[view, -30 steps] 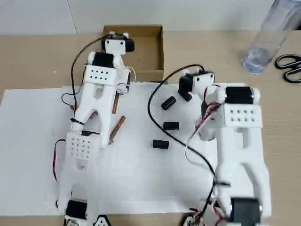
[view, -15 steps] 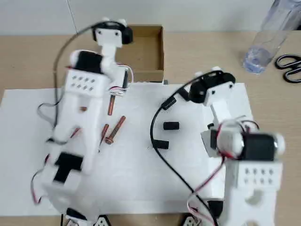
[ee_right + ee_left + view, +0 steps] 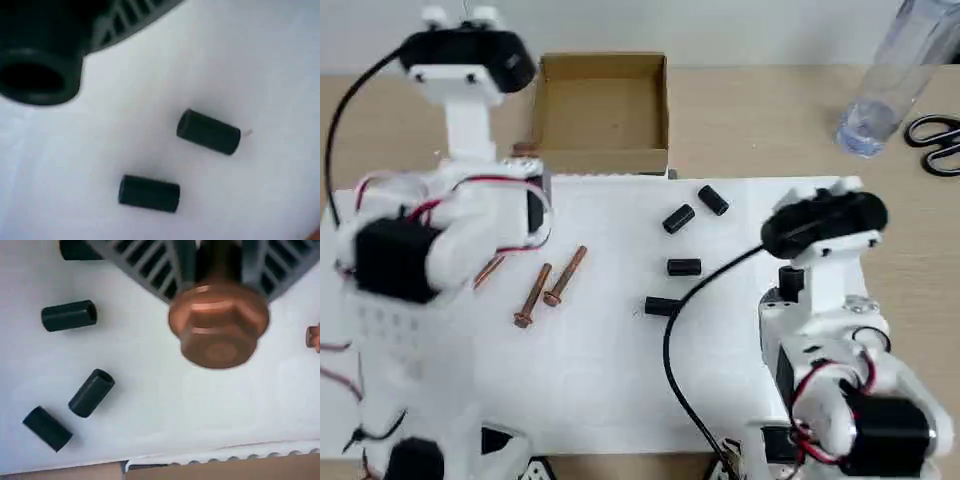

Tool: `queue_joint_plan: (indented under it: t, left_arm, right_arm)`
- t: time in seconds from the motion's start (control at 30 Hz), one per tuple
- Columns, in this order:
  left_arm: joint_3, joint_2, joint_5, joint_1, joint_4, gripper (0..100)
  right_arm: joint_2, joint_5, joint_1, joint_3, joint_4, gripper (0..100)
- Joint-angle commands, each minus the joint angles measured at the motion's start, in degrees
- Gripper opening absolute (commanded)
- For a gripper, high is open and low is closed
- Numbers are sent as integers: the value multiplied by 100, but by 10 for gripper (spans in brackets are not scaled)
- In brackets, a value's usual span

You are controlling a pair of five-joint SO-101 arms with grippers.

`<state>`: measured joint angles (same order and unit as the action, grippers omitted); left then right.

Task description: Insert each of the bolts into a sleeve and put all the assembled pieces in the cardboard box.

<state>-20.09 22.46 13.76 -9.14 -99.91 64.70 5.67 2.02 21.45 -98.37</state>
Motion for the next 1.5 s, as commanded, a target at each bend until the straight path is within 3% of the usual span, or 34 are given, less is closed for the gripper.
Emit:
queue_joint_plan:
  t: [0.0, 0.23, 0.43, 0.73, 0.9, 1.0, 1.27, 1.47]
  left_arm:
    - [163, 651, 97, -26, -35, 6]
    - [901, 1732, 932, -9, 571, 6]
    - [2193, 2848, 1749, -26, 1477, 6]
    - [5051, 5020, 1829, -35, 3358, 6]
    - [6422, 6084, 1846, -35, 4167, 6]
    - [7081, 6637, 1837, -35, 4510, 6]
    - [8382, 7780, 1846, -44, 4791, 6]
    - [8831, 8176, 2048, -853, 4818, 6]
  right_arm:
    - [171, -264, 57, 26, 92, 3]
    - [1024, -334, 66, 695, 154, 3]
    - [2211, -325, 66, 1723, 884, 3]
    - [3143, -334, 92, 3051, 1736, 3]
    - [3407, -404, 971, 3666, 2211, 3]
    - [3600, -879, 1727, 4026, 2659, 3]
    - [3802, -1020, 3116, 4668, 3477, 3]
    - [3811, -844, 4031, 5266, 3574, 3]
